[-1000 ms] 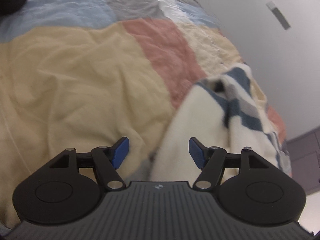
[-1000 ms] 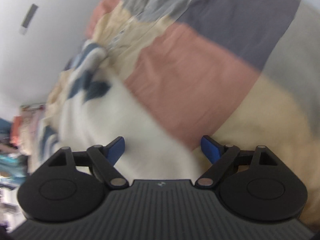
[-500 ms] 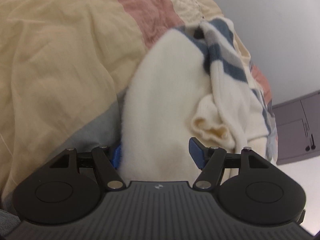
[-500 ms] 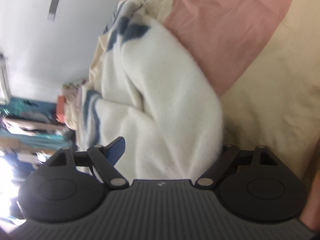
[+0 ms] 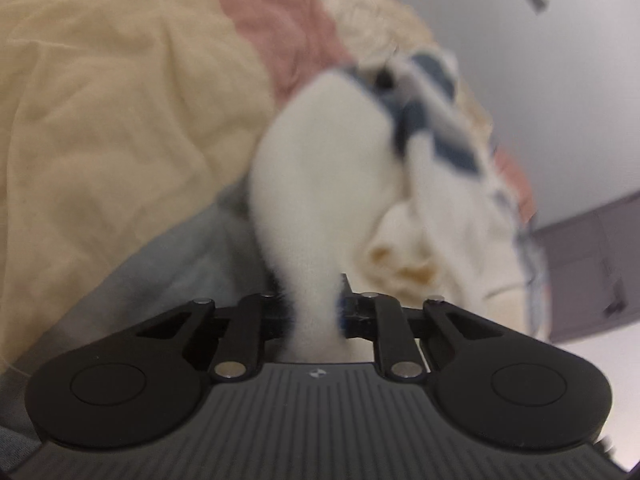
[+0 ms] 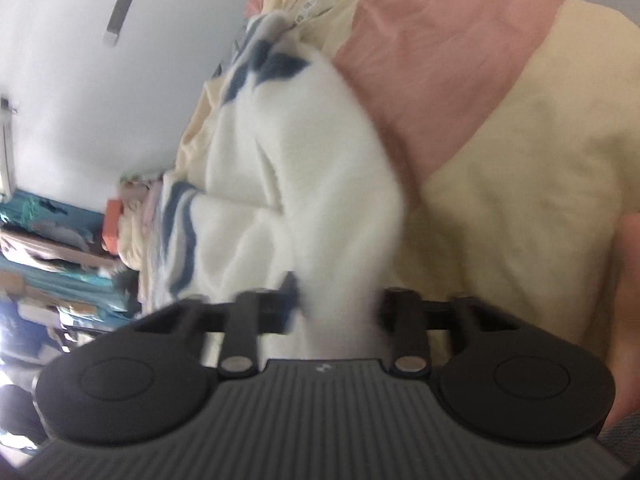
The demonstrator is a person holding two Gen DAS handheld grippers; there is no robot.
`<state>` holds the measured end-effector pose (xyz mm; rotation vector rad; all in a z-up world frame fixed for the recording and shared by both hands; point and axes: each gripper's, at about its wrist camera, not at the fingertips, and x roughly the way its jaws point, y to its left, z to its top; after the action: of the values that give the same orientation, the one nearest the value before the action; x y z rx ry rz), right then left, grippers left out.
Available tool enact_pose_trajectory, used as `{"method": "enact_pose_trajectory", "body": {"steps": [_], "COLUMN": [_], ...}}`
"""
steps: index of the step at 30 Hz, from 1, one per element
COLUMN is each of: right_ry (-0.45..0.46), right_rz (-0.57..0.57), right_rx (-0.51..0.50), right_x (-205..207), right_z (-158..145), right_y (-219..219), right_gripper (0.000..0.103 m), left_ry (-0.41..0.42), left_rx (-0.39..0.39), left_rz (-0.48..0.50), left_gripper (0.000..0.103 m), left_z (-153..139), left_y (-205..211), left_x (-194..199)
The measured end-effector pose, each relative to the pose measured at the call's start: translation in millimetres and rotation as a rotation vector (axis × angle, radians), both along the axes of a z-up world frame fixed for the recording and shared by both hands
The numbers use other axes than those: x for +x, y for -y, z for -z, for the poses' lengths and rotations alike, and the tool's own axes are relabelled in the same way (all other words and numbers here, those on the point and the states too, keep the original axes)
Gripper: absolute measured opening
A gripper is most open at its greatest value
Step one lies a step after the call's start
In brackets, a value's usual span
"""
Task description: Fold large clothes
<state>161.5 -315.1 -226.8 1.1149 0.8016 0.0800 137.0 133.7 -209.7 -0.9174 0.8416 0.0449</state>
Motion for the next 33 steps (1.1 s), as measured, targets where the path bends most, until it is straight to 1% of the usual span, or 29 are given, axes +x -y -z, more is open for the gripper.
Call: {"method": "enact_pose_trajectory", "body": {"steps": [2,4,6,8,11,13,15,17,21,23,27,29,31,33], "right_ry": [0.022,0.05,0.097,0.163,0.267,0.327,0.384,0.449,0.532,0.557,0.58,0.57,0.567,0.529], "right_rz": [0.017,0.011,-0.01,-0.029,-0.05,-0.063,-0.077,-0.095,-0.116,-0.127,-0.163,-0.169,-0.167,-0.145], "right_rx": [0.044,0.069,0.093,0.117,0.16,0.184,0.197,0.202,0.224,0.229,0.237,0.283,0.308,0.331], "right_x": [-1.2,-0.7,1.5,2.0,-6.2,-12.4,-22.4,-32.1,-57.4,-73.4,-106.2,-124.6,-144.1,-156.1], "right_z": [-5.0,-14.7,-28.1,-47.4,-81.5,-103.8,-124.4,-142.1,-167.0,-177.0,-180.7,-170.5,-154.4,-137.3], "right_y": [5.5,11.6,17.4,24.8,36.9,43.9,51.4,58.3,74.1,78.6,82.7,85.0,87.7,91.5], "right_gripper": [0.022,0.021,0.019,0.017,0.015,0.015,0.015,0.015,0.015,0.015,0.015,0.015,0.015,0.015], "left_ry": [0.054,0.121,0.166,0.202,0.293,0.356,0.415,0.468,0.535,0.563,0.584,0.599,0.615,0.607], "left_rx": [-0.054,-0.097,-0.13,-0.151,-0.248,-0.289,-0.305,-0.305,-0.291,-0.28,-0.295,-0.287,-0.276,-0.257], "left_rz": [-0.034,-0.04,-0.041,-0.058,-0.062,-0.059,-0.043,-0.018,0.016,0.028,0.025,0.022,0.031,0.043], "left_gripper": [0.015,0.014,0.014,0.013,0.013,0.013,0.013,0.013,0.013,0.013,0.013,0.013,0.013,0.013], "left_z": [-11.4,-27.7,-46.5,-66.7,-95.4,-119.0,-144.2,-169.8,-206.6,-214.5,-207.8,-198.4,-186.2,-178.4], "left_y": [-7.1,-12.4,-16.0,-17.4,-20.2,-23.3,-23.1,-22.3,-20.0,-19.5,-21.7,-21.0,-21.3,-20.1], "left_x": [-5.6,-9.9,-14.4,-19.4,-24.6,-32.7,-45.2,-61.9,-104.6,-124.4,-167.3,-190.3,-210.7,-222.8]}}
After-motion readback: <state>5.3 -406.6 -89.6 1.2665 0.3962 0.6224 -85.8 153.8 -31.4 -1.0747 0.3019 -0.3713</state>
